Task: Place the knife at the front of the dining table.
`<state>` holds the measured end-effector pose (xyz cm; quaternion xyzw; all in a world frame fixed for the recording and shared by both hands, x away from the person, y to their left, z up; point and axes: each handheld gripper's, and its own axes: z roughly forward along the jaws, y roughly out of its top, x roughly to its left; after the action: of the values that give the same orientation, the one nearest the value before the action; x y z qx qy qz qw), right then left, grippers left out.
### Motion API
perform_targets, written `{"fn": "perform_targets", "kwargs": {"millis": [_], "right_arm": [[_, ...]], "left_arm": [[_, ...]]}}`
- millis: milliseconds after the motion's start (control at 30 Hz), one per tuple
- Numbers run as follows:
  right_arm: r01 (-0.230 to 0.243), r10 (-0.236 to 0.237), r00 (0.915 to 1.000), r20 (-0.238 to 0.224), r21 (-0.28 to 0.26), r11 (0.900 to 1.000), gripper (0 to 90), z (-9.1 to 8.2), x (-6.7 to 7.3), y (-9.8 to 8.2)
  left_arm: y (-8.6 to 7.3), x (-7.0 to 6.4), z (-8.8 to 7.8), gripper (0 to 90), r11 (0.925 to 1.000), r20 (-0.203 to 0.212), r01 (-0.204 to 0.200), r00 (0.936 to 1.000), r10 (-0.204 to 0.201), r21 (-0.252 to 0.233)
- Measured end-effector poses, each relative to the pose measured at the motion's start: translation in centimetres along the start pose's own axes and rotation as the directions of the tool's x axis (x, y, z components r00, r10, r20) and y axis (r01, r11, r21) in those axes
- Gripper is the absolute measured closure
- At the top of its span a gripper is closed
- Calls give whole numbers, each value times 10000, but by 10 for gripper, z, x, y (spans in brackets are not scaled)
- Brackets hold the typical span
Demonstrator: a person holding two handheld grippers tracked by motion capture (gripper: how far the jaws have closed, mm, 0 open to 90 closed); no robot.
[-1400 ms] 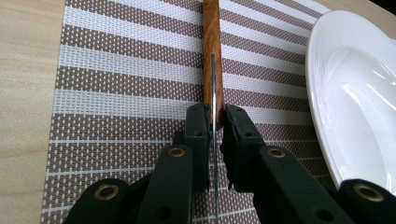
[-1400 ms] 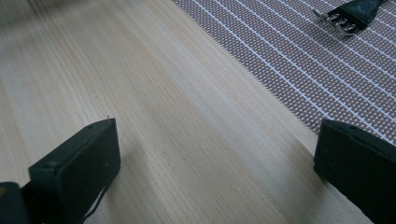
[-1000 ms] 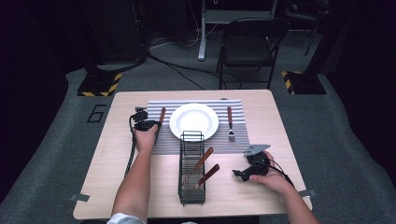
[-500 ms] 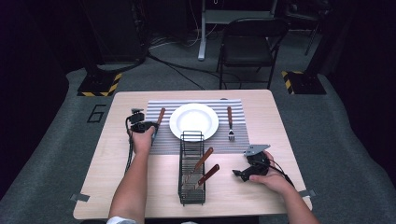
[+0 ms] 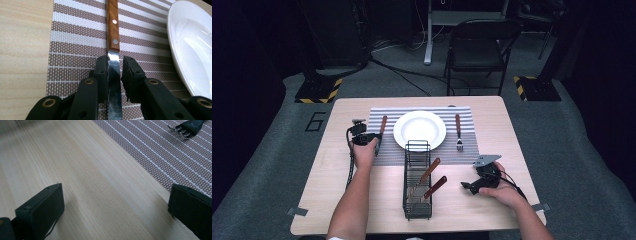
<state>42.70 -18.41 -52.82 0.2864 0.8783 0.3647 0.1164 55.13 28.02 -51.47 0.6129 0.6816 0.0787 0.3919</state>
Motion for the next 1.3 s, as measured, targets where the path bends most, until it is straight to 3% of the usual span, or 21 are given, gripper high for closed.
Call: {"fn": "perform_targets", "kwargs": {"millis": [100,233,433,767,900,1000,1300], "right_arm": [[6,-6,10000,1,-3,10000,0,0,0,0],[-2,2,10000,-3,-1,10000,0,0,0,0],[-1,1,10000,-1,-8,10000,0,0,0,0],[65,-65,10000,2,-23,10000,0,0,-1,0],[71,-71,10000,2,-26,10000,0,0,-1,0],[65,-65,10000,3,-28,10000,0,0,-1,0],[65,-65,10000,4,-23,10000,0,0,-1,0]], "left_arm": [[-1,1,-1,738,9999,72,-114,9999,114,28],[-1,-1,-2,718,10000,100,80,9999,-80,45],[-2,-4,-7,679,9991,102,-427,9990,427,-46],[-1,-6,-31,629,9966,337,-756,9965,767,-332],[-4,-10,-44,597,9947,645,-896,9936,927,-494],[-8,-14,-53,579,9902,771,-1218,9889,1270,-684],[-19,-17,-75,533,9768,872,-2054,9738,2102,-609]]}}
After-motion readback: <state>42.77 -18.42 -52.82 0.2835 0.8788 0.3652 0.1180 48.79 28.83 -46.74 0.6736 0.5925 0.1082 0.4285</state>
